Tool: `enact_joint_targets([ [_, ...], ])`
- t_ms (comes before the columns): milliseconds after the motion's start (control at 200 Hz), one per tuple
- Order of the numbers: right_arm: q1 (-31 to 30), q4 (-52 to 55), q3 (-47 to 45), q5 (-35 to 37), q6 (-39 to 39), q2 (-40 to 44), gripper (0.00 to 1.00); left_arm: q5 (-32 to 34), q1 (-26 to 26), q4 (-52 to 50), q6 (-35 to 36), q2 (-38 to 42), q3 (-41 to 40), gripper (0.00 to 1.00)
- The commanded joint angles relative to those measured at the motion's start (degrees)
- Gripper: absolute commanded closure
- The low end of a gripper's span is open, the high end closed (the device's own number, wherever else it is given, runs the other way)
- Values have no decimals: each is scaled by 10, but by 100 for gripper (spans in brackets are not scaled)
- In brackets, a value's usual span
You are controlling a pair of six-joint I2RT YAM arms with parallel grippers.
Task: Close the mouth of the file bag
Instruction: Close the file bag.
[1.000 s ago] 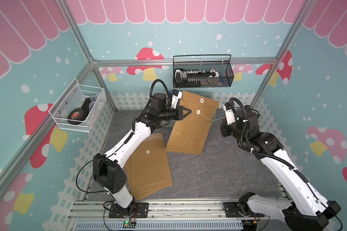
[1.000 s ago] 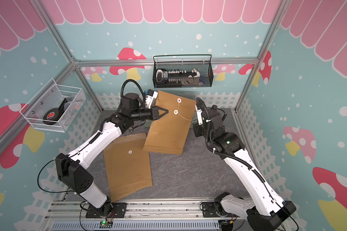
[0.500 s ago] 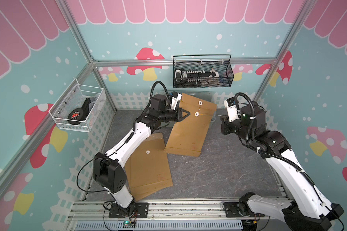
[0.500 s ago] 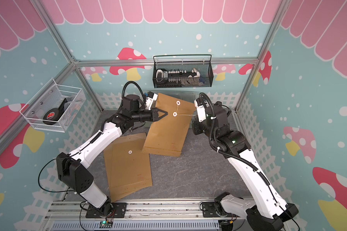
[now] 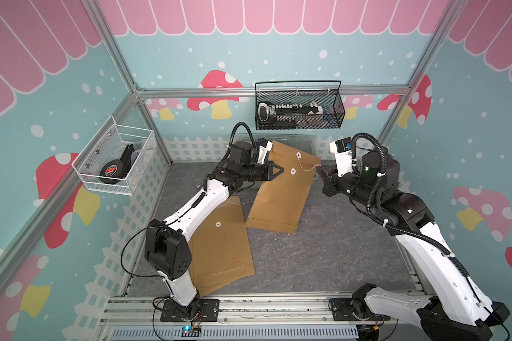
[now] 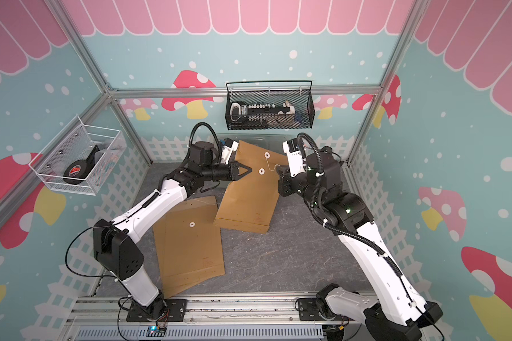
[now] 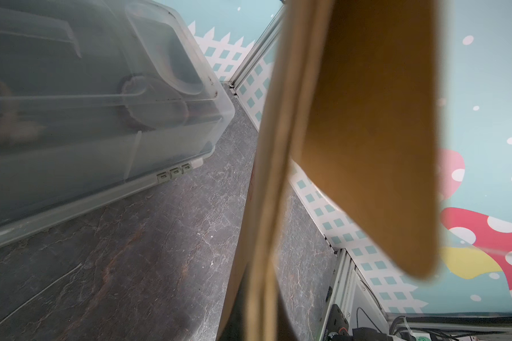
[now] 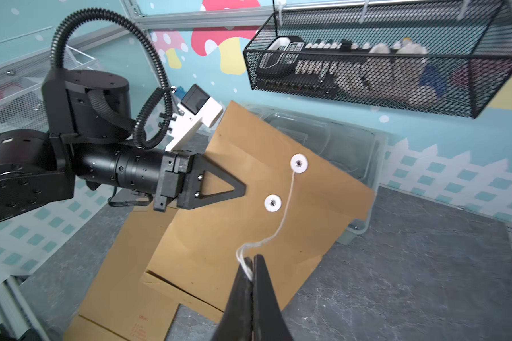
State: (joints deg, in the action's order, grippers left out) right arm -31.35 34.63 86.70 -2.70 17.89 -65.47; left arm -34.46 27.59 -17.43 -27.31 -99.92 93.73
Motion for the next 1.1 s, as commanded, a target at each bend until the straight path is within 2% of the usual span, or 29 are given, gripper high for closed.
enact_joint_targets([
  [0,-20,-84,-57,-37,66,16,100,6,9,49,-35,-4,26,100],
  [205,-58,-199,-131,-76,129,8,100,-5,23,77,-64,-5,30,100],
  [490,-88,-312,-222,-164,189,-13,100,-17,23,80,-65,-6,37,100],
  [856,-77,-339,-313,-151,198,-34,100,-53,20,95,-77,9,38,100],
  [1096,-55,-346,-332,-149,199,-33,100,-76,19,98,-73,14,31,100],
])
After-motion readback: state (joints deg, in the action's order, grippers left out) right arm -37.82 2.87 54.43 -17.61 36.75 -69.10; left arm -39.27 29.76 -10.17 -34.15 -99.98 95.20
